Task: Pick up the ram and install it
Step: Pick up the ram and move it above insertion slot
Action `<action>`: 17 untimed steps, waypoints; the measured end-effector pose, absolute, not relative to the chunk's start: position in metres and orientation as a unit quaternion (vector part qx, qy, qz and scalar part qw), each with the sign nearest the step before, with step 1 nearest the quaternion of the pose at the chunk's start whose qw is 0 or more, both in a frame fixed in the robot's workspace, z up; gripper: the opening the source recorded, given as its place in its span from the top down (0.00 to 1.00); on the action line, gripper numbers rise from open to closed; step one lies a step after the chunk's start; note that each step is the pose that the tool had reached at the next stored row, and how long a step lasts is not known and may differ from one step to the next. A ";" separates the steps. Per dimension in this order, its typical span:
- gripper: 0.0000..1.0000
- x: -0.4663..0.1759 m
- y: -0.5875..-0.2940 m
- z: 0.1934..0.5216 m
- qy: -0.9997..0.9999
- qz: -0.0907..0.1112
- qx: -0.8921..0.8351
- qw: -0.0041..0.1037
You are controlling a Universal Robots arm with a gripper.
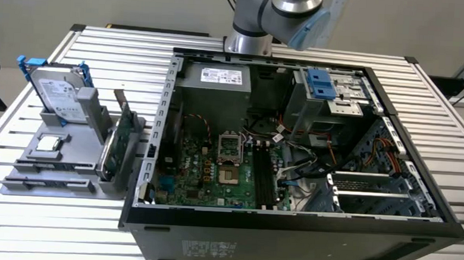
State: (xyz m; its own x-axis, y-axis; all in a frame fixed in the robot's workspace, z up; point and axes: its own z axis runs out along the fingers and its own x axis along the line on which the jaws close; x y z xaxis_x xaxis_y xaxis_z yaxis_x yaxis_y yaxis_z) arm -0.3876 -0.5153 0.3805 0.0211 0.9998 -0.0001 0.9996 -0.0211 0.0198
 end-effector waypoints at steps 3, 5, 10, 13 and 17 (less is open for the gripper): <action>0.00 -0.388 -0.515 0.379 0.700 0.007 0.715 0.007; 0.00 -0.388 -0.515 0.379 0.700 0.007 0.715 0.007; 0.00 -0.388 -0.515 0.377 0.700 0.007 0.715 0.007; 0.00 -0.388 -0.515 0.376 0.700 0.007 0.715 0.007; 0.00 -0.388 -0.514 0.374 0.699 0.007 0.715 0.007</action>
State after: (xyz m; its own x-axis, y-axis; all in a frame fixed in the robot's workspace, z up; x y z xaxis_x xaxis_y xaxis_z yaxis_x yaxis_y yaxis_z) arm -0.3876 -0.5139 0.3735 0.0215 0.9998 -0.0001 0.9996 -0.0214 0.0198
